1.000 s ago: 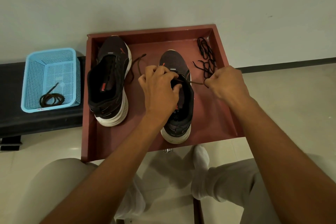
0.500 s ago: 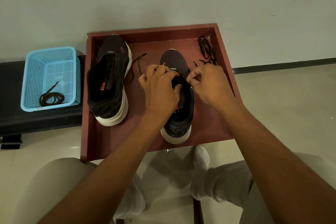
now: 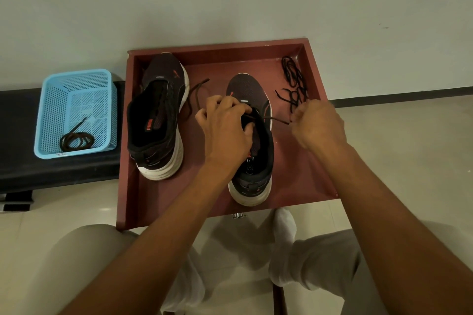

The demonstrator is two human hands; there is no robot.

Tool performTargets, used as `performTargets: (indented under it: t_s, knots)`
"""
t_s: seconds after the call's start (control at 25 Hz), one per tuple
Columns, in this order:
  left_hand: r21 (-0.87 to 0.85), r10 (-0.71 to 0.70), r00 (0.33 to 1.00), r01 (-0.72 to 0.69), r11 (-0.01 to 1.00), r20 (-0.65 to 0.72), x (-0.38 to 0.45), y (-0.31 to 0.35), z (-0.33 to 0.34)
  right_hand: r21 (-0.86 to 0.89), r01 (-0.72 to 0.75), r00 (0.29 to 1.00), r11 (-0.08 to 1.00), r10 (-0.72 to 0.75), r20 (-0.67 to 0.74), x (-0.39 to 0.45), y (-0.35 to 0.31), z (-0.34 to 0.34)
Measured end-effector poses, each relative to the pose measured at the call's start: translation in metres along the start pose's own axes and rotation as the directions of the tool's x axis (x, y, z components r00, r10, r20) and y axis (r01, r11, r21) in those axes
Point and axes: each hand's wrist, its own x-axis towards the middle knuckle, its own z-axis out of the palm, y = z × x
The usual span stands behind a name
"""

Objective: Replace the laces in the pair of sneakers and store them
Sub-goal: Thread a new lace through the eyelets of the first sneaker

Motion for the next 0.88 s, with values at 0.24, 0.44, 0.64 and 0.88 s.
performTargets:
  t_s: [0.24, 0.44, 0.64, 0.88]
  knots:
    - [0.018, -0.005, 1.000, 0.005, 1.000, -0.014, 0.000, 0.001, 0.001, 0.353, 0.292, 0.951, 0.889, -0.310, -0.004, -0.005, -0.020, 0.009]
    - [0.031, -0.009, 1.000, 0.009, 0.999, -0.008, -0.001, 0.001, 0.001, 0.326, 0.185, 0.982, 0.927, -0.190, -0.016, -0.003, -0.014, 0.004]
    - [0.016, -0.025, 1.000, 0.025, 1.000, -0.012, 0.000, -0.004, 0.001, 0.088, -0.079, 0.994, 0.993, 0.085, -0.065, 0.007, 0.008, -0.003]
    - [-0.013, -0.019, 1.000, 0.019, 1.000, 0.000, 0.001, -0.003, 0.002, 0.131, 0.157, 0.985, 0.979, -0.165, 0.050, 0.002, -0.004, 0.001]
